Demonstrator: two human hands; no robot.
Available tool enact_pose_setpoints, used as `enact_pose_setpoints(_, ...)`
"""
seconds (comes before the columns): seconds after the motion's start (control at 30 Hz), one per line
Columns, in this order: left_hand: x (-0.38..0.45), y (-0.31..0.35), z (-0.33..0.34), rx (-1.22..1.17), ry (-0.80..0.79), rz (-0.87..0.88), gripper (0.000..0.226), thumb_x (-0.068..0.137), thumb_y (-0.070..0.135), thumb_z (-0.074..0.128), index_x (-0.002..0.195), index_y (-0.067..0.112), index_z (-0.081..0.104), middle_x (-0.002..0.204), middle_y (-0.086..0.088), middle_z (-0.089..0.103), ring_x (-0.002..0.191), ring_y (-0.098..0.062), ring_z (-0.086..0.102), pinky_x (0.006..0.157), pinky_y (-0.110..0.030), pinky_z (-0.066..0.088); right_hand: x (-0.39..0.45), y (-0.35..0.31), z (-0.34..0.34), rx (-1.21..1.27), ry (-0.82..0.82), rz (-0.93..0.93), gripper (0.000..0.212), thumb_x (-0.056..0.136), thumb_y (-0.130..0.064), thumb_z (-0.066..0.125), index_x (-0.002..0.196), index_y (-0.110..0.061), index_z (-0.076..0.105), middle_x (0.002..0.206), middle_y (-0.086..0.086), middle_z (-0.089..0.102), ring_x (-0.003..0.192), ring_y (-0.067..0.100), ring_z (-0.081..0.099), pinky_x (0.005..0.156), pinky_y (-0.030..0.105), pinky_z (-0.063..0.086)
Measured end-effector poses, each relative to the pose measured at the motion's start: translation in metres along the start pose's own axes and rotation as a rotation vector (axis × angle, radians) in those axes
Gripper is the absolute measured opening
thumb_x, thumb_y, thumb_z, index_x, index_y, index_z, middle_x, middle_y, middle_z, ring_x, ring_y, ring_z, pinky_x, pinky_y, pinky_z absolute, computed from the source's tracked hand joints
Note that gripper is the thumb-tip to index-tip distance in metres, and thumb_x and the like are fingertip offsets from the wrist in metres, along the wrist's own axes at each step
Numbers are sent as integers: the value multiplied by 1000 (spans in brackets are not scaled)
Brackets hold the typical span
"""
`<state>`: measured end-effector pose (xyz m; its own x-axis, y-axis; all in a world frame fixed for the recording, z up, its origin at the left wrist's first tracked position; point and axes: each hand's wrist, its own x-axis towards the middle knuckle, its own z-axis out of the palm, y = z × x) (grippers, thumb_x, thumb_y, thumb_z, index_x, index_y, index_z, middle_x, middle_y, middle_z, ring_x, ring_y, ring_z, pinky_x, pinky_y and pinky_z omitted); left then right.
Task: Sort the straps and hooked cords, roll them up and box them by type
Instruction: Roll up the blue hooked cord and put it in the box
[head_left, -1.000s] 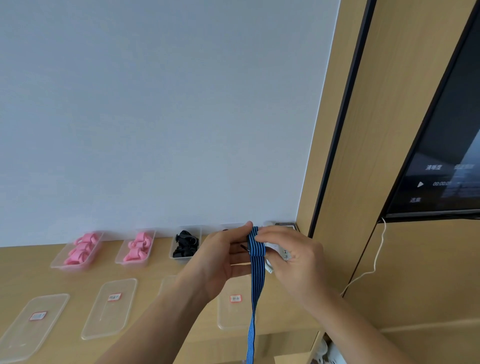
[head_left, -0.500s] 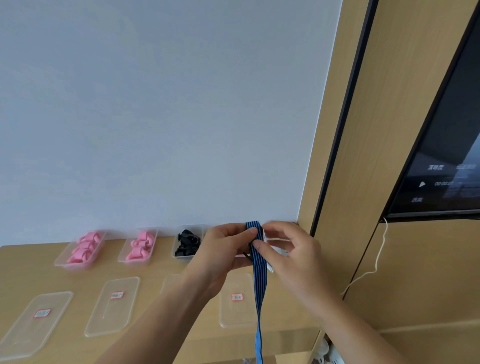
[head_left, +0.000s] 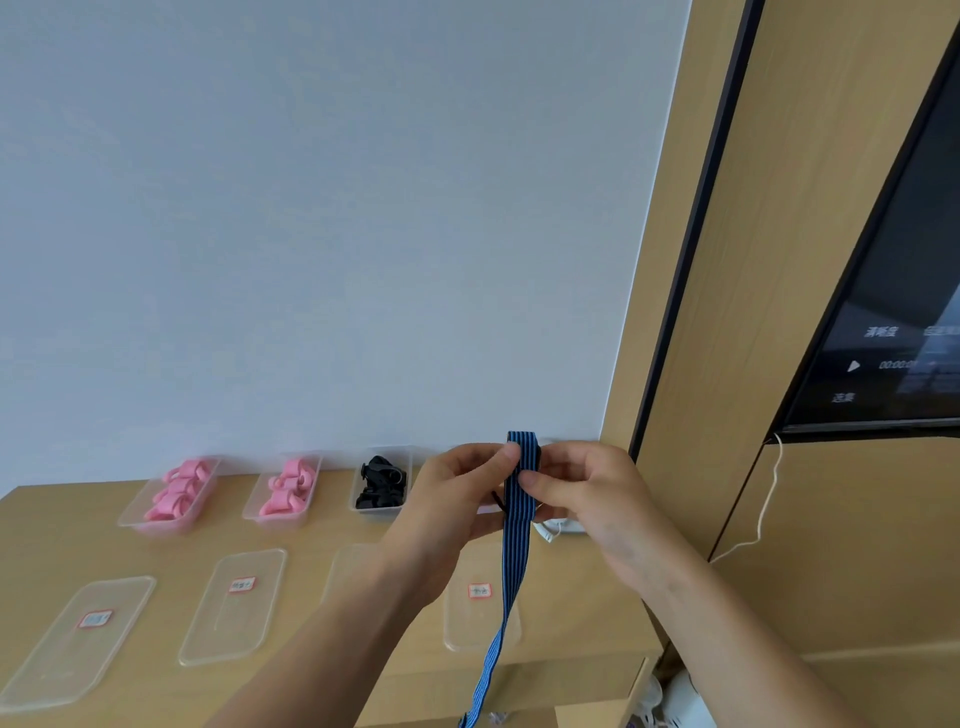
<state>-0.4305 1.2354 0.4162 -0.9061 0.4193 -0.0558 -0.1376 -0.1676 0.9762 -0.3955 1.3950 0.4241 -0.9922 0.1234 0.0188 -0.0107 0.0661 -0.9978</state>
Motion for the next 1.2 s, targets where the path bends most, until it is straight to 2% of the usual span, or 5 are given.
enact_pose_setpoints(0.2,-2,-4,3,13,13,-67,48,106,43,48,114,2,73,104,-15,78,104,-29,75,101,-50,54,2,-3,0,116,62,-23,15,87,0,72,101,-2,74,91,12,77,83,23,74,66,26,57)
enact_pose_setpoints(0.4,-2,1,3,53,30,-55,48,102,45,53,107,3,76,97,-13,79,85,-22,74,89,-42,60,4,-5,0,146,115,-92,13,84,0,75,97,-3,74,87,10,78,77,19,74,65,27,58)
enact_pose_setpoints(0.63,-6,1,9,32,53,-71,48,100,47,56,96,7,81,90,-16,77,83,-29,74,92,-52,59,5,-8,0,134,188,-188,15,83,0,77,95,-8,75,86,5,78,80,18,74,66,21,55)
enact_pose_setpoints(0.9,-6,6,11,31,76,-135,56,98,53,55,105,0,74,96,-20,78,96,-38,75,96,-53,58,3,-1,3,-113,270,-401,26,80,1,79,94,-20,73,88,-9,77,85,10,73,77,25,56)
enact_pose_setpoints(1.2,-3,15,3,-45,50,-143,42,97,44,62,90,7,83,100,-18,77,91,-33,75,97,-50,57,-2,16,5,-447,364,-835,28,70,6,76,94,-9,75,89,-7,74,85,3,69,77,17,54)
